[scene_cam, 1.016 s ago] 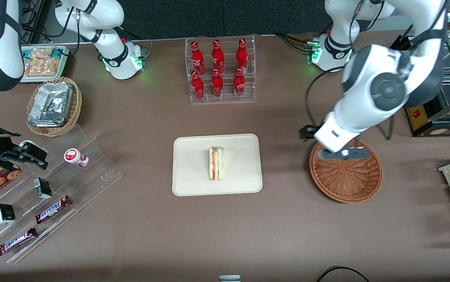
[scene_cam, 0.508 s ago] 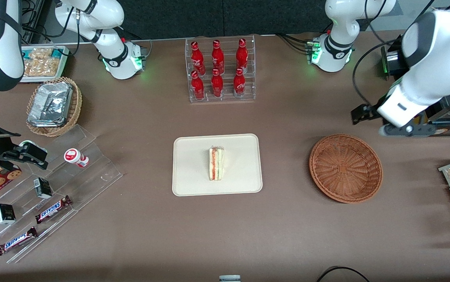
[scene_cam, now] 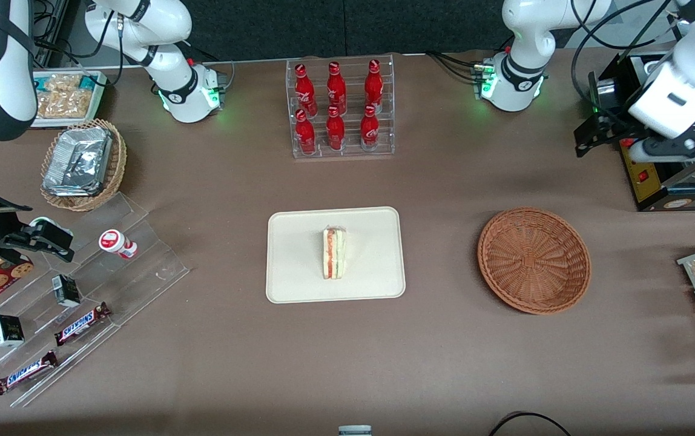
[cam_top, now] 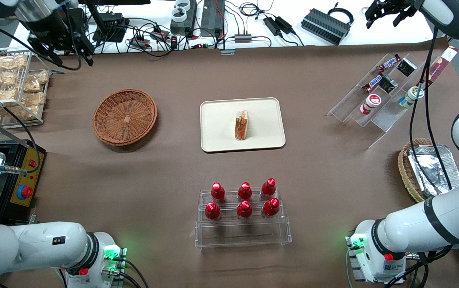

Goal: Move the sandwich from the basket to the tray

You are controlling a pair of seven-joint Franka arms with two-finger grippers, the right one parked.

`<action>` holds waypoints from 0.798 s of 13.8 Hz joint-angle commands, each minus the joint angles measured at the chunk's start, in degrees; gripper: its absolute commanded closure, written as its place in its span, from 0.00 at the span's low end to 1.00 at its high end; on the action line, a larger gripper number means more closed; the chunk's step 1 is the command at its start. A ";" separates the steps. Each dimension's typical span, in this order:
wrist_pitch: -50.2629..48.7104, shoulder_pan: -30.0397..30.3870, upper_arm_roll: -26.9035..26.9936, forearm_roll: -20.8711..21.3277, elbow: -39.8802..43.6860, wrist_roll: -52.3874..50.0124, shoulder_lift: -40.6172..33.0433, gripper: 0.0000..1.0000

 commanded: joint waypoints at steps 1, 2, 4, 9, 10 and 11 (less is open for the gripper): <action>-4.59 0.71 -0.76 0.64 6.71 -0.16 3.16 0.00; -5.21 0.71 -0.76 0.73 8.21 -0.17 4.13 0.00; -5.21 0.71 -0.76 1.34 9.80 -0.25 5.27 0.00; -5.30 -0.08 -0.76 2.31 11.74 -0.25 7.56 0.00; -5.30 -0.69 -0.58 2.40 11.74 -0.34 7.48 0.00; -5.30 -0.87 -0.58 3.10 11.74 -0.25 7.39 0.00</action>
